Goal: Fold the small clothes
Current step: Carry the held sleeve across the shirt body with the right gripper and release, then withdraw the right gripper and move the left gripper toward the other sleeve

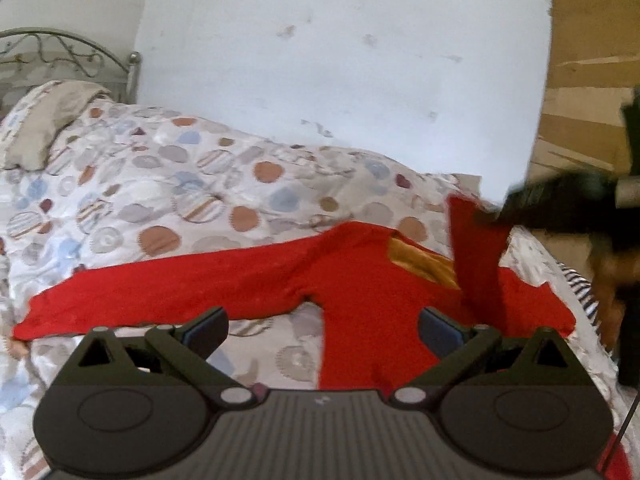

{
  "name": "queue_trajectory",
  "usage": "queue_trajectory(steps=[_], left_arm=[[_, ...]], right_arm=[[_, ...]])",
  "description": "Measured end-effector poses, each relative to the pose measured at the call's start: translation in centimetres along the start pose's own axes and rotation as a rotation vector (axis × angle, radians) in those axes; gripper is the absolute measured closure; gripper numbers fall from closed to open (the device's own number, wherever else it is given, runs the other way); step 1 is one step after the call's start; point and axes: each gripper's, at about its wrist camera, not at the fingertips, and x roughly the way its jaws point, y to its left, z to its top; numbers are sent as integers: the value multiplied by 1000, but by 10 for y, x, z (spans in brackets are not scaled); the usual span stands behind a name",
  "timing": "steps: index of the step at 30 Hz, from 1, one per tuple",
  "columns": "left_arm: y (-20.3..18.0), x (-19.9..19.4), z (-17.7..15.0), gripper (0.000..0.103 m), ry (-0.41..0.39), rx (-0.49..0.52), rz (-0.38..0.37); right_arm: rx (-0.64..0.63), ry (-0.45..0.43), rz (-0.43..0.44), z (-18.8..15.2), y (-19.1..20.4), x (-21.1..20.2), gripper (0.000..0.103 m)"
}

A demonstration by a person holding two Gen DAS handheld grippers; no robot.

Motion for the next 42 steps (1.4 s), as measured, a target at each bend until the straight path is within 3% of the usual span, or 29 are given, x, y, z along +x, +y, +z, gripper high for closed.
queue_trajectory(steps=[6,9,12,14,18,22,28,31,38,42], left_arm=[[13,-3,-2,0,-31,-15,62],[12,3,-3,0,-21,-8,75],[7,14,-5,0,0,-1,73],[2,22,-6,0,8,7,70],[-13,45,-8,0,24,34,47],[-31,76,-12,0,42,71,39],[-51,122,-28,0,93,126,87],[-53,137,-38,0,128,129,111],[-39,149,-55,0,144,67,111],[-36,148,-59,0,136,53,101]], right_arm=[[-20,139,73,-66,28,39,98],[1,176,94,-86,27,44,92],[35,162,113,-93,11,31,67],[17,140,110,-95,-2,15,40],[-46,89,56,-103,-35,-30,21],[-141,31,-107,-115,-71,-67,6],[-269,-16,-404,-136,-124,-76,5],[-292,-20,-503,-142,-146,-64,11],[-337,-14,-547,-141,-166,-30,32],[-435,8,-561,-135,-162,-9,35]])
